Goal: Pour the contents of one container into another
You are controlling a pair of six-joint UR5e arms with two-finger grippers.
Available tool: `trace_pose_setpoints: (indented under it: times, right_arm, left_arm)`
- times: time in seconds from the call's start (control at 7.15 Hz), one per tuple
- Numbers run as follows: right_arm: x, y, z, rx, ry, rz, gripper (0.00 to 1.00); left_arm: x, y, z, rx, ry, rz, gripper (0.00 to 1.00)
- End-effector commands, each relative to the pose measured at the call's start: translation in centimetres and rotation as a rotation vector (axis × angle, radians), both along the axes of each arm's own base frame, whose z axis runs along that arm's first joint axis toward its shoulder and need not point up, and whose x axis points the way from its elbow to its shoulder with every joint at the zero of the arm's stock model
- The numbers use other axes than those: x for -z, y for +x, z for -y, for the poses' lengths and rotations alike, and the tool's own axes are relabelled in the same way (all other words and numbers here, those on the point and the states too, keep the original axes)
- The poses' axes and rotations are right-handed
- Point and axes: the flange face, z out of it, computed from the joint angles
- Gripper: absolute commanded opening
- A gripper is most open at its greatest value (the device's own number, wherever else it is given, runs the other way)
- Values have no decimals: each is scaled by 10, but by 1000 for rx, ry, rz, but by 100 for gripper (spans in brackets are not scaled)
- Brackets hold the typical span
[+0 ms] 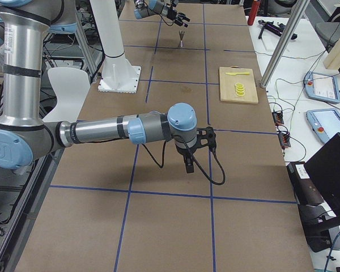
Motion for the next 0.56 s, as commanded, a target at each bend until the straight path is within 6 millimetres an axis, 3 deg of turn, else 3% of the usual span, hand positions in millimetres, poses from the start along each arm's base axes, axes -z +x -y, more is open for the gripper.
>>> trace_pose_setpoints:
  times: [0.0, 0.28, 0.42]
  right_arm:
    - [-1, 0, 0, -1, -3, 0, 100]
    - [-2, 2, -1, -5, -3, 0, 100]
    - [-2, 4, -1, -8, -3, 0, 100]
  left_arm:
    - [-13, 25, -22, 19, 7, 5, 100]
    - [-39, 47, -31, 24, -9, 9, 100]
    - [-42, 59, -33, 32, -7, 2, 100]
